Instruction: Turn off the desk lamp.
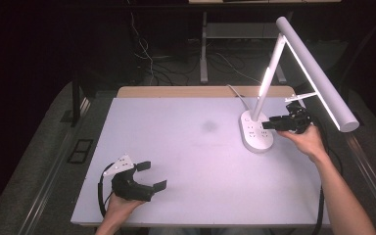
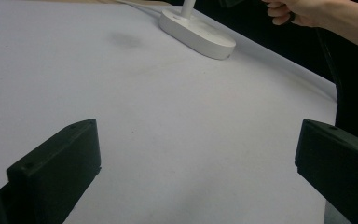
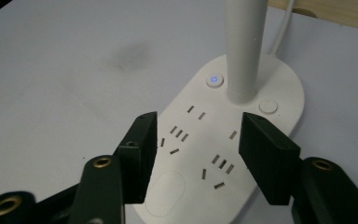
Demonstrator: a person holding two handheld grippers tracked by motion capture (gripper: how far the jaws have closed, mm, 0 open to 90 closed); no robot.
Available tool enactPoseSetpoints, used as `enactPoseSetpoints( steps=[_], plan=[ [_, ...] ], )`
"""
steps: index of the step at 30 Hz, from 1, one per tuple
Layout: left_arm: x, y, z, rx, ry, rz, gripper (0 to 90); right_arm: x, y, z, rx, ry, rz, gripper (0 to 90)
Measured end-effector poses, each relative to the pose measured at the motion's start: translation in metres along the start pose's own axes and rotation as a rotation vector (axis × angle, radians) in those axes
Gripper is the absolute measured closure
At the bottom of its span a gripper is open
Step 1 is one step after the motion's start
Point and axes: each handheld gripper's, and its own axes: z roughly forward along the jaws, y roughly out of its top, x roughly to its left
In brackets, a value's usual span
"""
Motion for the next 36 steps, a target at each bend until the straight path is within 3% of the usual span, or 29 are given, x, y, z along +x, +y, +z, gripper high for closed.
enactPoseSetpoints(
  steps=[5,11,17,31,36],
  plan=[
    [0.000,0.000,0.000,0.000,-0.001,0.000,0.0,-0.008,0.000,0.008,0.012,-0.004,0.028,69.1],
    [0.000,0.000,0.000,0.000,0.000,-0.001,0.0,-0.014,0.003,0.013,-0.008,-0.028,0.039,78.9],
    [0.000,0.000,0.000,0.000,-0.004,0.001,0.0,-0.020,0.008,0.017,-0.017,-0.082,0.066,89.9],
    [0.000,0.000,0.000,0.002,-0.004,0.005,0.0,-0.029,0.011,0.031,-0.018,-0.115,0.093,90.0],
    [0.000,0.001,0.000,0.004,-0.002,0.008,0.0,-0.036,0.009,0.040,-0.039,-0.117,0.130,90.0]
  ],
)
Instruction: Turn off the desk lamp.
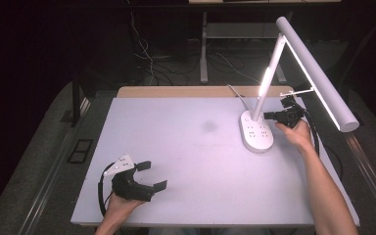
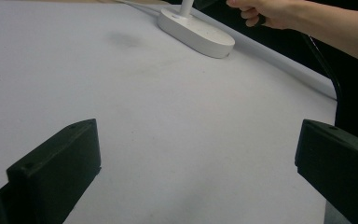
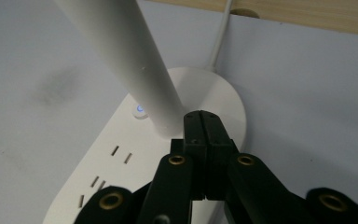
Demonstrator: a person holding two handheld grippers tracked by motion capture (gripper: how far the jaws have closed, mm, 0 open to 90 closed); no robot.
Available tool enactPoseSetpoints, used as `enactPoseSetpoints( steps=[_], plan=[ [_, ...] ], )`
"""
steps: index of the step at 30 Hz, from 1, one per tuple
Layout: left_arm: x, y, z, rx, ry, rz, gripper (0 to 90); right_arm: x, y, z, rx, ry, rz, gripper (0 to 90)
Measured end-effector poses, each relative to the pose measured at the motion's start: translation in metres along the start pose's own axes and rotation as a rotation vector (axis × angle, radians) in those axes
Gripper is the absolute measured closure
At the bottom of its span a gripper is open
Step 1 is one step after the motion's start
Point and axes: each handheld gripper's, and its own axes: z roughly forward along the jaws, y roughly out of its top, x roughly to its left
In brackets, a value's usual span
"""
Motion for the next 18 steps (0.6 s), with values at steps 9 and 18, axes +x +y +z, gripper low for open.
enactPoseSetpoints(
  steps=[9,18],
  plan=[
    [0.000,0.000,0.000,0.003,0.008,0.002,0.0,-0.001,-0.003,0.018,-0.004,0.010,0.004,90.0],
    [-0.001,0.000,0.001,0.006,0.008,0.005,0.0,0.004,-0.001,0.020,0.014,-0.021,-0.038,90.0]
  ],
)
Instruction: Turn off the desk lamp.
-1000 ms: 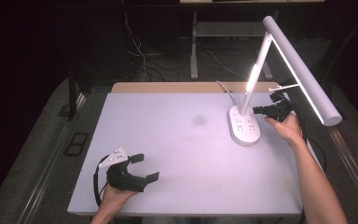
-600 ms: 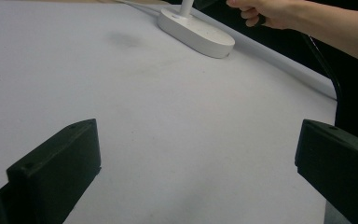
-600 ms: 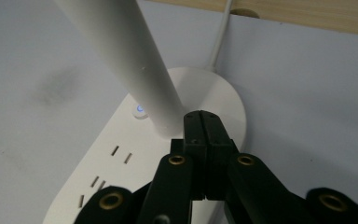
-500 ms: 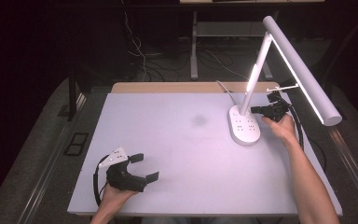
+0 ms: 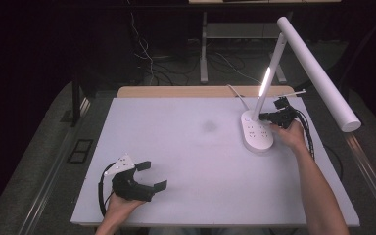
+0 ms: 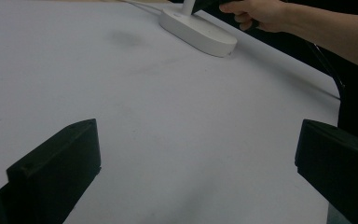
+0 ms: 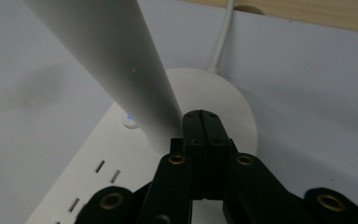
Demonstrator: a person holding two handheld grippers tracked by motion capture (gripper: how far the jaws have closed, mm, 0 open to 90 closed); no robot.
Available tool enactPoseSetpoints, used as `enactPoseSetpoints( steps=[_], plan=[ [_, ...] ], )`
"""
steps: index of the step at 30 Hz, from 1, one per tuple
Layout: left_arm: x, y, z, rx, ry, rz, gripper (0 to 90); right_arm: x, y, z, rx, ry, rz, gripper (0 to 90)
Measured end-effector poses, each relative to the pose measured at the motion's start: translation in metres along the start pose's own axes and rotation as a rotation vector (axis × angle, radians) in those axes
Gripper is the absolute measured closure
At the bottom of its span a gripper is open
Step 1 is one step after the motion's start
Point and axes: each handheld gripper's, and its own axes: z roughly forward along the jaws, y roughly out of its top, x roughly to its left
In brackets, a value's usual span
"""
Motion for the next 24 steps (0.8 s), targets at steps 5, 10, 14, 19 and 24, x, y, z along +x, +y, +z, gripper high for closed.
enactPoseSetpoints(
  steps=[5,10,14,19,24],
  plan=[
    [-0.0001,0.0000,-0.0004,0.000,0.000,0.001,0.0,-0.0011,-0.0007,0.0006,0.004,0.008,0.020,90.0],
    [0.0014,-0.0001,-0.0007,-0.004,0.001,-0.005,0.0,-0.0015,-0.0015,-0.0005,-0.007,0.015,0.055,90.0],
    [0.0014,0.0004,0.0008,0.003,0.001,0.000,0.0,-0.0025,-0.0021,0.0002,-0.019,0.024,0.064,90.0],
    [0.0014,0.0003,0.0000,0.001,0.002,-0.001,0.0,-0.0011,-0.0006,0.0007,-0.025,0.014,0.062,90.0],
    [0.0013,0.0001,-0.0008,-0.003,0.001,-0.003,0.0,-0.0033,-0.0012,-0.0007,-0.028,-0.010,0.062,90.0]
  ],
)
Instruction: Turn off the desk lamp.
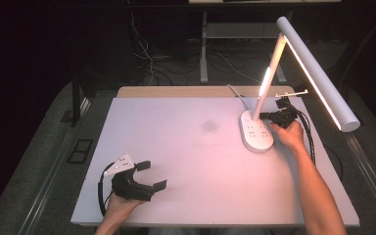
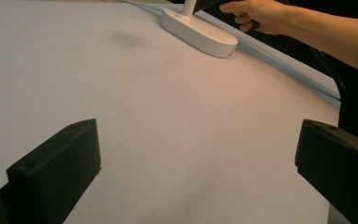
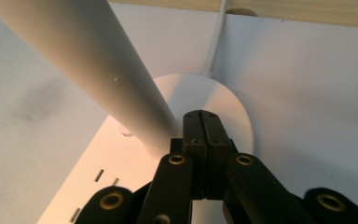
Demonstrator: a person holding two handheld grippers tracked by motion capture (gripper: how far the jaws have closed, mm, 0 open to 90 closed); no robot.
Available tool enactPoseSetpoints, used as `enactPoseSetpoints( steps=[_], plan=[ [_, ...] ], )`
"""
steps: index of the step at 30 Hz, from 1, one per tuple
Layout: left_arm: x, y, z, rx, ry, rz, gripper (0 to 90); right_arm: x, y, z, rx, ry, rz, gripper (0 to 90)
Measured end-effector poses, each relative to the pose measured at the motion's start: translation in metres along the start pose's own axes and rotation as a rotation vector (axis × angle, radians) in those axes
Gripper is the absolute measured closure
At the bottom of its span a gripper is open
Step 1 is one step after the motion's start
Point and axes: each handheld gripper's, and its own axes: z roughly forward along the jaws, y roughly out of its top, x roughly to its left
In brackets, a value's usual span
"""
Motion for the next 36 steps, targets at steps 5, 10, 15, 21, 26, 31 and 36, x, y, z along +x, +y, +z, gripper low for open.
enactPoseSetpoints(
  steps=[5,10,15,21,26,31,36],
  plan=[
    [-0.0008,0.0000,0.0009,0.001,-0.001,0.001,0.0,-0.0042,-0.0063,-0.0016,-0.036,-0.012,0.020,90.0],
    [0.0000,0.0004,0.0016,0.005,0.000,0.003,0.0,-0.0002,-0.0071,-0.0016,-0.031,-0.038,-0.020,90.0],
    [-0.0013,0.0004,0.0009,0.001,-0.002,0.001,0.0,0.0010,-0.0058,-0.0021,-0.020,-0.046,-0.018,90.0],
    [0.0005,0.0004,-0.0001,-0.001,0.001,-0.004,0.0,0.0032,-0.0038,-0.0018,-0.024,-0.034,-0.012,90.0],
    [-0.0009,0.0003,0.0004,0.001,0.000,0.000,0.0,0.0036,-0.0039,-0.0006,-0.023,-0.028,-0.011,90.0],
    [-0.0015,0.0000,-0.0001,-0.001,-0.001,0.002,0.0,0.0045,-0.0046,-0.0007,-0.009,-0.038,-0.024,90.0],
    [-0.0010,0.0001,-0.0006,-0.002,0.000,0.000,0.0,0.0047,-0.0052,-0.0010,-0.017,-0.038,-0.009,90.0]
  ],
)
